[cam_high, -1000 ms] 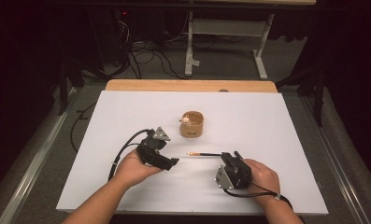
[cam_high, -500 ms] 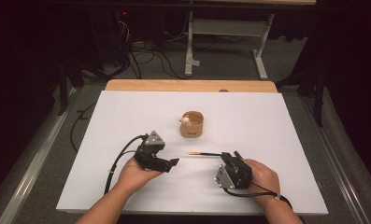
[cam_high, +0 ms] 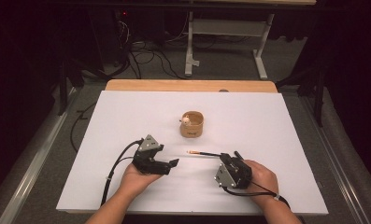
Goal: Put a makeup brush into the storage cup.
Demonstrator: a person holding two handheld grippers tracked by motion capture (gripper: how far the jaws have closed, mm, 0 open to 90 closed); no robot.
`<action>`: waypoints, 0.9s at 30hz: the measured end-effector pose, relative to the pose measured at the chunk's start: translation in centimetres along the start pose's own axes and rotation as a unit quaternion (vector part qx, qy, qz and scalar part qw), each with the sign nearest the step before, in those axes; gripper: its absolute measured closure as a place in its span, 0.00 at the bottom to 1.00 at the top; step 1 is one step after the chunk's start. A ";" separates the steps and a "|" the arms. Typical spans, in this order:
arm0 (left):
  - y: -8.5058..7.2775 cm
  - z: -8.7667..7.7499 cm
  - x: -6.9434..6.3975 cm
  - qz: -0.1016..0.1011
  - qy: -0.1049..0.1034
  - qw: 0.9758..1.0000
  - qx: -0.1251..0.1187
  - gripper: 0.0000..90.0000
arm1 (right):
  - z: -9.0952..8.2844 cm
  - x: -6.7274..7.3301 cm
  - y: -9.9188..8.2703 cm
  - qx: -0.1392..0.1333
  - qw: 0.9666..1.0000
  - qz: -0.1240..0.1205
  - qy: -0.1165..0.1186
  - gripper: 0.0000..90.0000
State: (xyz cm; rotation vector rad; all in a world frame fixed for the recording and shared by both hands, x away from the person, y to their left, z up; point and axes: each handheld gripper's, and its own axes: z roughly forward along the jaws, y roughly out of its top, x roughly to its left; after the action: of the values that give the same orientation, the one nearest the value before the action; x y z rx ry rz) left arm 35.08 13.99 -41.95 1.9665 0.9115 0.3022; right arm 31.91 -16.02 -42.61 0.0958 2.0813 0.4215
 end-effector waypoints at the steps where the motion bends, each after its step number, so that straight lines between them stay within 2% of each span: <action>1: -0.1 0.0 0.0 -0.001 0.001 1.000 -0.002 0.19 | 0.0 0.0 0.0 -0.003 1.000 0.005 0.001 0.97; 4: -0.6 0.1 0.1 -0.008 -0.003 1.000 -0.013 0.18 | 0.0 -0.1 0.0 -0.003 1.000 0.015 0.004 0.97; 14: -1.8 0.3 0.5 -0.008 -0.007 0.999 -0.044 0.17 | 0.1 -0.6 -0.5 -0.001 0.998 0.065 0.013 0.97; 18: -1.7 0.2 0.4 -0.001 -0.015 0.997 -0.070 0.17 | 0.1 -0.8 -0.7 -0.002 0.996 0.083 0.018 0.97; 21: -1.7 0.2 0.5 -0.002 -0.029 0.997 -0.075 0.17 | 0.1 -1.0 -1.0 -0.005 0.994 0.106 0.024 0.97; 22: -1.7 0.3 0.5 -0.003 -0.033 0.997 -0.077 0.17 | 0.1 -1.2 -1.1 -0.007 0.994 0.106 0.026 0.97; 27: -1.6 0.1 0.5 -0.007 -0.038 0.996 -0.086 0.16 | 0.0 -1.5 -1.6 -0.008 0.989 0.147 0.031 0.97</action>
State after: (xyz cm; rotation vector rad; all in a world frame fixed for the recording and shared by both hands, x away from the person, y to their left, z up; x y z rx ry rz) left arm 34.74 14.81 -43.44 1.8005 0.8226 0.2873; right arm 32.86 -17.88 -41.87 0.3877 2.1305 0.6246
